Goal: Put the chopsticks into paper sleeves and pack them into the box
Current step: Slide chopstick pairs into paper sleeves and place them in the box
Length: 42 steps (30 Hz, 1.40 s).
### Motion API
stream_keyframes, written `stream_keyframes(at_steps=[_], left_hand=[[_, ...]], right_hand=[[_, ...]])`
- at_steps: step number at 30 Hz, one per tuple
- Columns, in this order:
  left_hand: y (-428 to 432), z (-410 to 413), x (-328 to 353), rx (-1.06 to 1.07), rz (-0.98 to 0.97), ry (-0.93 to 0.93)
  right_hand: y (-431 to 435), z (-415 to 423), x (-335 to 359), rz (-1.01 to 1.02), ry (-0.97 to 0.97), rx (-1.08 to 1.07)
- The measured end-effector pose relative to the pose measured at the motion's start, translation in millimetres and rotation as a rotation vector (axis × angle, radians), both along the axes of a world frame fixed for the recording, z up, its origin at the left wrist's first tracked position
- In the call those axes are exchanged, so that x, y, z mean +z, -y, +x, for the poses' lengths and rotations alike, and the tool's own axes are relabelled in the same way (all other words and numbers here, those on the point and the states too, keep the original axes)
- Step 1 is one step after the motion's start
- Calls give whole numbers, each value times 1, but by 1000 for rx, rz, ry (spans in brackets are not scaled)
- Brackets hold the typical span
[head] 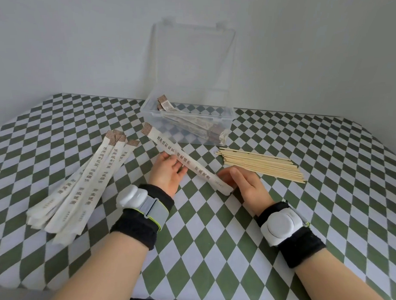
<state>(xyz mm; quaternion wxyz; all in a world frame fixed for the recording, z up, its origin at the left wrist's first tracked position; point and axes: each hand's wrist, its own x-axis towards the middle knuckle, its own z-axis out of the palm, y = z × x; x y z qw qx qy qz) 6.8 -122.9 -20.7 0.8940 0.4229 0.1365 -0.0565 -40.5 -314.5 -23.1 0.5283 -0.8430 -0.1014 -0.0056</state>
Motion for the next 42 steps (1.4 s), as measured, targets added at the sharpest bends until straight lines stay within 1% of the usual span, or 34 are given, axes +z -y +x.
stream_keyframes(at_steps=[2, 4, 7, 9, 12, 13, 15, 17, 21, 24, 26, 28, 30, 32, 34, 35, 36, 38, 39, 42], left_hand=[[2, 3, -2, 8, -28, 32], [2, 2, -3, 20, -64, 74], [0, 2, -4, -6, -114, 92], [1, 3, -5, -87, -56, 90], [8, 2, -6, -217, 148, 109], [11, 1, -7, -257, 192, 127], [15, -2, -7, -328, 220, 158], [17, -5, -5, -355, 208, 175], [17, -5, -5, -324, 163, 214], [18, -3, -4, -315, 61, 203], [18, -4, -2, -353, -18, 183], [18, -6, -3, -417, -26, 167], [18, -6, -3, -437, -3, 167], [18, -5, -2, -369, -29, 150], [14, -1, 0, -273, -73, 116], [13, 0, 0, -236, -102, 97], [12, 1, 1, -209, -119, 86], [12, 1, 1, -177, -141, 78], [13, 1, 2, -164, -146, 73], [14, 2, 2, -125, -173, 36]], right_hand=[[1, 0, -1, -29, -19, 17], [1, 1, -1, -105, -24, 54], [1, 2, -2, -155, 22, 48], [0, 3, -4, -174, 106, -62], [0, 5, -8, -294, 247, -194], [0, 5, -9, -331, 273, -204], [0, 7, -11, -376, 303, -178], [0, 7, -12, -392, 313, -135], [0, 8, -13, -383, 307, -73], [0, 8, -13, -353, 328, -45], [1, 9, -14, -341, 366, -35], [1, 10, -15, -341, 382, -21], [0, 10, -14, -351, 351, 9], [1, 11, -12, -350, 333, -16], [8, 16, -8, -337, 337, -147], [17, 20, -7, -403, 351, -216], [24, 24, -7, -510, 353, -270], [42, 30, -9, -738, 297, -288], [47, 31, -10, -806, 260, -275], [51, 30, -8, -867, 226, -237]])
